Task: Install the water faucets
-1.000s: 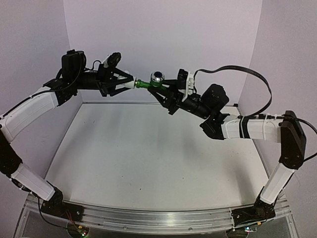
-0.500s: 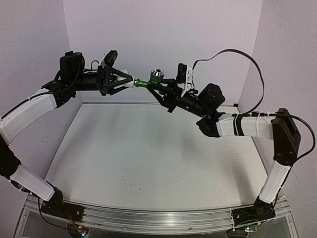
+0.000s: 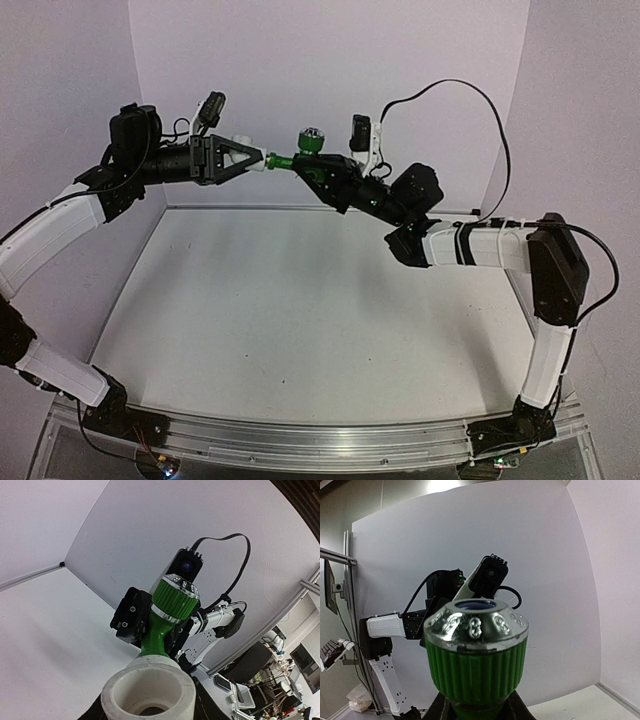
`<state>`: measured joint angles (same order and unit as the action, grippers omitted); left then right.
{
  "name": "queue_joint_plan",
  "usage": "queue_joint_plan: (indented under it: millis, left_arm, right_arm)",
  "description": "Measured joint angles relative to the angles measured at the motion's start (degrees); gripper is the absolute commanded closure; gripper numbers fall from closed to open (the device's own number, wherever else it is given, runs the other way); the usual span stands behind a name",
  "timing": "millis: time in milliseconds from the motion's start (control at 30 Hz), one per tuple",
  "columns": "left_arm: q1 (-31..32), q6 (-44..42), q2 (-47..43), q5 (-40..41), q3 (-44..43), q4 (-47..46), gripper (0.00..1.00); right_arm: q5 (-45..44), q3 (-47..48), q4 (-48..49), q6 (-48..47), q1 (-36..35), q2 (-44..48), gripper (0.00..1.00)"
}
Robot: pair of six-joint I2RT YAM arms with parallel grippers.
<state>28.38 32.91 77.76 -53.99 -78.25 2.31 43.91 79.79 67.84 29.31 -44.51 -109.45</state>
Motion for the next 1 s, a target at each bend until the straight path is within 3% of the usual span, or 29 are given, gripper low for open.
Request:
queue_joint_plan:
  millis: [433,800,1000]
  left_arm:
    - [0.0,-21.4,-0.9,3.0,3.1,-2.0,1.0]
    - [0.7,-49.3,-1.4,8.8,8.3,-2.0,1.0]
    - [0.7,-63.7,-0.8,12.5,8.7,4.7,1.0]
  right_arm:
    - [4.4,5.5,1.4,25.7,1.8,-5.4,1.0]
    - [8.0,6.1,0.6,44.5,3.5,-9.4,1.0]
    - [12.3,8.6,-0.7,54.0,4.4,-13.8,1.0]
